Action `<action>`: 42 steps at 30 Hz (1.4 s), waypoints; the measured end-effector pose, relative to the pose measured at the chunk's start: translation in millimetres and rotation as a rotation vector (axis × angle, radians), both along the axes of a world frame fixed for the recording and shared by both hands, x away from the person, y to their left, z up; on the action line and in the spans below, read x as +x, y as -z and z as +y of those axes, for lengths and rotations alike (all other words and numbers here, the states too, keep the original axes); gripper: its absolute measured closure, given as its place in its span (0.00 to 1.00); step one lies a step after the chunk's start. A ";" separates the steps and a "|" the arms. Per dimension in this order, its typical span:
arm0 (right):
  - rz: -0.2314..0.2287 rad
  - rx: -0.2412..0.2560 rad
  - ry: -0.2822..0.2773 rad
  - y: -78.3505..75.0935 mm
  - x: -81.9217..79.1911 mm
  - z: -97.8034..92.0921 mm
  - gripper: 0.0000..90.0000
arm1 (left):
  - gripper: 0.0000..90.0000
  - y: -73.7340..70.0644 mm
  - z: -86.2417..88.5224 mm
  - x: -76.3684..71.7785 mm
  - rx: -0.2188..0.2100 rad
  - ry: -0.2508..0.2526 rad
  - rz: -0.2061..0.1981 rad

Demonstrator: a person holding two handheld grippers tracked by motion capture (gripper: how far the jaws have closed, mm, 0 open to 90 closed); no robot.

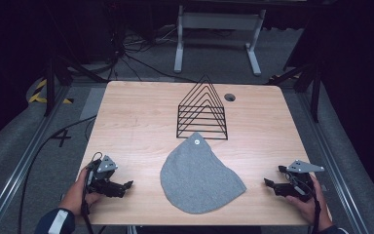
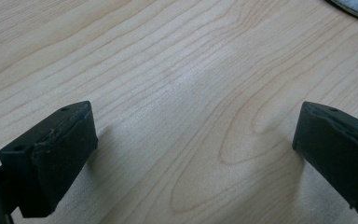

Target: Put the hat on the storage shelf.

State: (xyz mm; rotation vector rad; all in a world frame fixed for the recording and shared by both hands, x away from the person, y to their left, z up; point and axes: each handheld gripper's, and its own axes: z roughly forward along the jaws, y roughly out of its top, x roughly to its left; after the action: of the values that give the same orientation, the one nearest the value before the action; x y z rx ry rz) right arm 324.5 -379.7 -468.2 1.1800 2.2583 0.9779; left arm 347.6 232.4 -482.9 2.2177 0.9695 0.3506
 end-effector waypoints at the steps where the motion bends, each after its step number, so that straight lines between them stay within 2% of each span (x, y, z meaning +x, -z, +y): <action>1: 0.000 0.000 0.000 0.0 0.0 0.0 0.21 | 0.00 0.1 -2.0 0.5 0.004 -0.007 -0.016; 6: 0.002 0.000 -0.001 -0.1 0.3 0.5 0.20 | 0.00 -1.7 -4.2 2.7 0.014 0.006 0.008; 7: 0.003 0.001 -0.003 0.0 0.7 1.0 0.19 | 0.00 -3.1 -3.8 4.1 0.030 0.030 0.013; 9: 0.005 0.001 -0.009 0.0 1.3 1.7 0.18 | 0.00 -4.2 -5.6 3.4 0.038 0.061 0.024; 12: 0.008 -0.008 -0.047 -0.2 2.1 2.9 0.18 | 0.00 -3.7 -6.8 2.5 0.029 0.078 0.015; 13: 0.014 -0.009 -0.055 -0.8 2.7 3.6 0.19 | 0.02 -6.0 -7.2 2.6 0.042 0.091 0.027; 14: 0.017 -0.011 -0.064 -1.5 3.2 3.8 0.22 | 0.05 -8.3 -10.9 2.4 0.050 0.091 0.027; 15: 0.012 -0.008 -0.073 -2.5 3.2 3.7 0.32 | 0.12 -10.3 -13.6 1.9 0.051 0.094 0.032; 16: 0.009 -0.004 -0.075 -3.0 3.5 3.7 0.37 | 0.19 -12.1 -19.2 0.9 0.055 0.090 0.034; 18: 0.013 -0.018 -0.102 -5.7 7.5 4.7 0.45 | 0.22 -16.6 -34.8 -1.9 0.098 0.111 0.008; 20: -0.015 -0.051 -0.102 -12.0 13.4 9.9 0.51 | 0.27 -21.7 -48.9 -5.5 0.087 0.151 -0.010; 22: -0.043 -0.041 -0.134 -26.5 24.3 19.8 0.55 | 0.28 -28.9 -69.1 -8.4 0.064 0.207 -0.051; 23: -0.054 -0.032 -0.159 -37.4 33.3 28.9 0.57 | 0.29 -32.6 -78.2 -9.2 0.060 0.231 -0.059; 25: -0.065 -0.032 -0.200 -54.7 50.0 50.8 0.61 | 0.31 -38.9 -100.9 -10.7 0.022 0.297 -0.076; 27: -0.075 -0.041 -0.245 -63.8 63.6 74.2 0.66 | 0.35 -41.6 -120.7 -12.3 0.022 0.354 -0.085; 29: -0.079 -0.046 -0.280 -66.6 73.6 95.9 0.67 | 0.42 -42.1 -144.7 -14.1 0.035 0.428 -0.081; 30: -0.085 -0.039 -0.301 -66.0 78.3 107.8 0.68 | 0.44 -41.6 -156.4 -16.2 0.034 0.457 -0.093; 32: -0.089 -0.031 -0.336 -60.8 84.9 130.1 0.71 | 0.46 -40.2 -177.4 -19.4 0.020 0.511 -0.092; 34: -0.057 -0.022 -0.371 -50.5 90.7 148.0 0.73 | 0.46 -37.4 -198.9 -23.7 0.022 0.565 -0.090; 35: -0.037 -0.049 -0.389 -43.2 92.7 157.5 0.74 | 0.47 -34.9 -207.1 -25.1 0.014 0.578 -0.087; 36: -0.037 -0.049 -0.389 -43.2 92.7 157.5 0.74 | 0.48 -34.9 -207.1 -25.1 0.014 0.578 -0.087; 37: -0.015 -0.067 -0.403 -31.6 95.5 168.0 0.76 | 0.49 -30.0 -220.4 -26.3 0.026 0.596 -0.088; 38: -0.009 -0.063 -0.409 -28.6 96.2 170.0 0.76 | 0.50 -30.0 -220.4 -26.3 0.026 0.596 -0.088; 40: -0.004 -0.067 -0.414 -24.4 96.7 172.9 0.76 | 0.50 -23.7 -229.1 -25.7 0.026 0.606 -0.065; 41: -0.008 -0.078 -0.419 -22.1 96.8 174.4 0.75 | 0.50 -20.9 -231.2 -25.5 0.050 0.614 -0.071; 42: -0.012 -0.083 -0.421 -19.7 96.1 176.4 0.75 | 0.51 -18.2 -231.8 -25.7 0.043 0.624 -0.064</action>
State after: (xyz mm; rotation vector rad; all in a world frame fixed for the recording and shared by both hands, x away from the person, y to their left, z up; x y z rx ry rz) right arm 420.6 -203.3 -448.5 0.6718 2.5674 1.0198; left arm 321.8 0.6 -464.7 2.3930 0.2040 0.1500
